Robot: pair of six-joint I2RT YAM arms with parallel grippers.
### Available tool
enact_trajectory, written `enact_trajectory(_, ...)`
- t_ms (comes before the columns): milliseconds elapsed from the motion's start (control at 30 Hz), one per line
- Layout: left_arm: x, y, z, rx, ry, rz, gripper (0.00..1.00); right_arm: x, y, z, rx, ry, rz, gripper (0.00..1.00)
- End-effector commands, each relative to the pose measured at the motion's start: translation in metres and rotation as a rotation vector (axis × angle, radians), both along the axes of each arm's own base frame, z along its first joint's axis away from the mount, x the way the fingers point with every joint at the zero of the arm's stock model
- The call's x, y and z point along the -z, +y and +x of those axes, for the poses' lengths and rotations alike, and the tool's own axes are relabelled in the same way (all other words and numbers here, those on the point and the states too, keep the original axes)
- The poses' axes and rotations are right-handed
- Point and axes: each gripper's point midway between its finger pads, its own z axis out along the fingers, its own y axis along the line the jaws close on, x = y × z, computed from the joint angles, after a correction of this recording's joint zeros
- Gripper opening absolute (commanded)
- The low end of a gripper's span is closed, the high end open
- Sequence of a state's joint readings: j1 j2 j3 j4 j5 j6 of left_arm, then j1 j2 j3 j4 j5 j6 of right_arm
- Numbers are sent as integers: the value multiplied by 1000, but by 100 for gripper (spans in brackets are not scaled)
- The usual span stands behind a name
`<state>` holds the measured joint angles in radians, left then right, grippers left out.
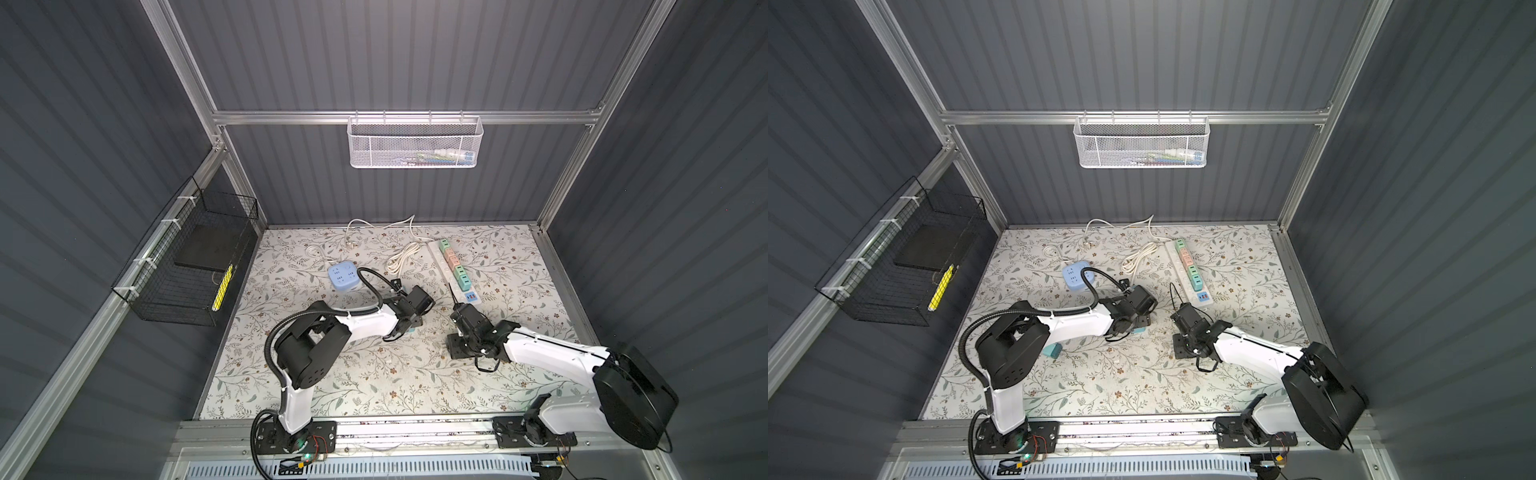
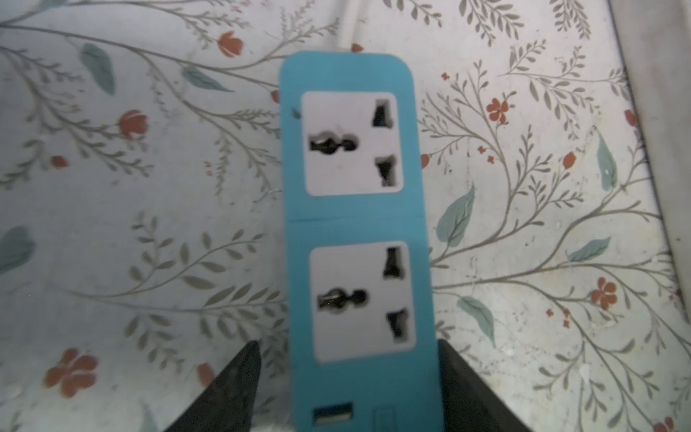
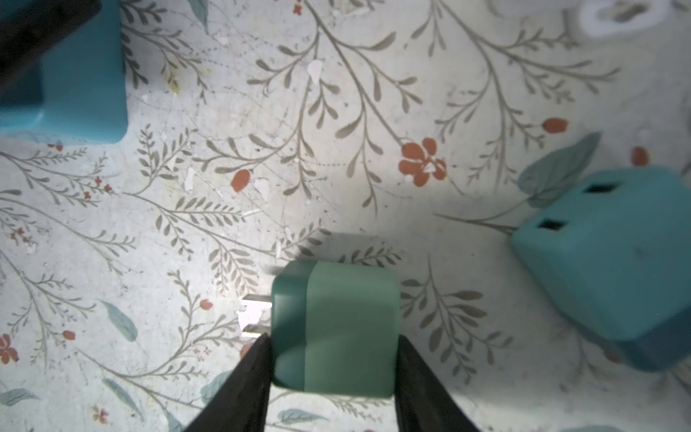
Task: Insert the plug
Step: 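Grasp the green plug with the left gripper while the right gripper hovers nearby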
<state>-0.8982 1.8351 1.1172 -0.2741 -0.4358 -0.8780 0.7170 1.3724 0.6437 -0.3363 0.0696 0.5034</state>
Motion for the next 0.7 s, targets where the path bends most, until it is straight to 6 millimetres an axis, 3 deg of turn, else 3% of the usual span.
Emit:
enact_trajectory(0,-60,13,9,37,-184,20,76,1,18,3,-84,-5,0,51)
enact_trajectory(100,-84,22,12,66,-243,78,78,-1,35,7,-154,-19,-6,50)
enact_trajectory(233,-96,28,10,91,-283,95,81,-3,43,9,-212,-24,-50,51)
enact_trajectory(400,-100,15,2,198,-293,36,82,-14,45,7,-243,-30,-38,74)
enact_trajectory(533,-100,-3,-7,337,-289,-4,84,-36,42,10,-211,-83,3,78)
enact_trajectory(667,-102,-27,-17,496,-283,-48,81,-50,11,15,-100,-154,-31,76)
